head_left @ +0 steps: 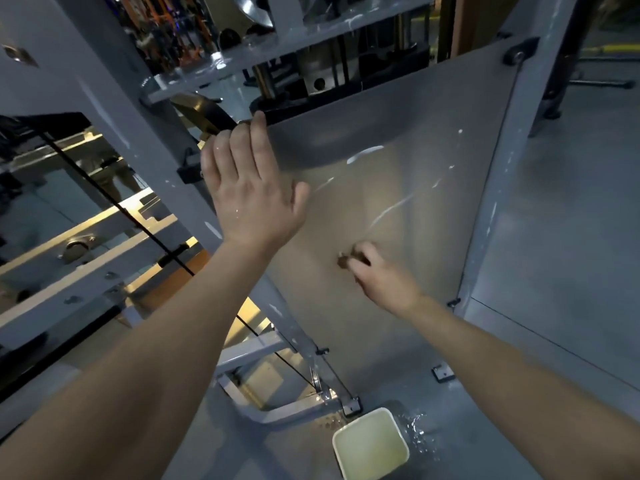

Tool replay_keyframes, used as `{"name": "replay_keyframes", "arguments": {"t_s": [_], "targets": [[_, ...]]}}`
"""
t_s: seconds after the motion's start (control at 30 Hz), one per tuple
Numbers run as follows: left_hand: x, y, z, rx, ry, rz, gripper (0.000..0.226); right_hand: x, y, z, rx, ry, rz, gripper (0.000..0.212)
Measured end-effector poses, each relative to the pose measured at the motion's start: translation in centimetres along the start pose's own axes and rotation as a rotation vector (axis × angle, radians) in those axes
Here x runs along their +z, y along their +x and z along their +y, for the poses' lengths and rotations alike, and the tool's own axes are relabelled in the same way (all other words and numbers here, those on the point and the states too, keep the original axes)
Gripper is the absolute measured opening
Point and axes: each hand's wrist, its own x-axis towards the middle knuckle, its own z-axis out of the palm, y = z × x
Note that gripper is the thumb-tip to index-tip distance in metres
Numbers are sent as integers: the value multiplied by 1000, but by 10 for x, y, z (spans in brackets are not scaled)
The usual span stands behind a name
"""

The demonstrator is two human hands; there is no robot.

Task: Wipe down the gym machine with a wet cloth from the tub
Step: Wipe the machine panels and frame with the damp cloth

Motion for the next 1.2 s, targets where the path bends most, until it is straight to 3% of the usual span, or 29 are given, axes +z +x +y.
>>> {"name": "replay_keyframes", "arguments": {"t_s": [0.07,0.13,0.2,0.27,0.33,0.4,0.5,0.6,0.67,0.83,1.0,1.07,1.2], "targets": [[1,0,-3,11,-1,-10,84,-15,10,12,79,19,204,20],[0,0,-7,39,-19,-7,82,-34,23,10,296,79,467,21],[-2,1,-14,79,-35,16,76,-32,28,-12,516,189,605,16],[-5,3,-24,150,-45,65,67,-1,19,-43,620,182,530,19],[-7,7,-38,256,-57,104,60,32,4,-68,571,173,344,26],[-6,12,-52,369,-51,146,56,38,3,-71,548,139,308,22],[1,21,-63,466,0,233,51,20,27,-66,693,152,505,12],[14,26,-65,482,22,339,45,11,48,-69,960,284,830,14],[21,26,-65,475,14,381,45,24,58,-83,1080,324,902,21],[26,28,-60,429,-23,427,41,47,46,-122,859,259,728,22],[27,28,-58,408,-29,455,38,4,74,-59,1035,248,921,10],[26,26,-57,414,-1,433,41,14,76,-46,1052,238,920,9],[23,25,-57,418,84,435,44,47,46,-78,874,252,718,14]]}}
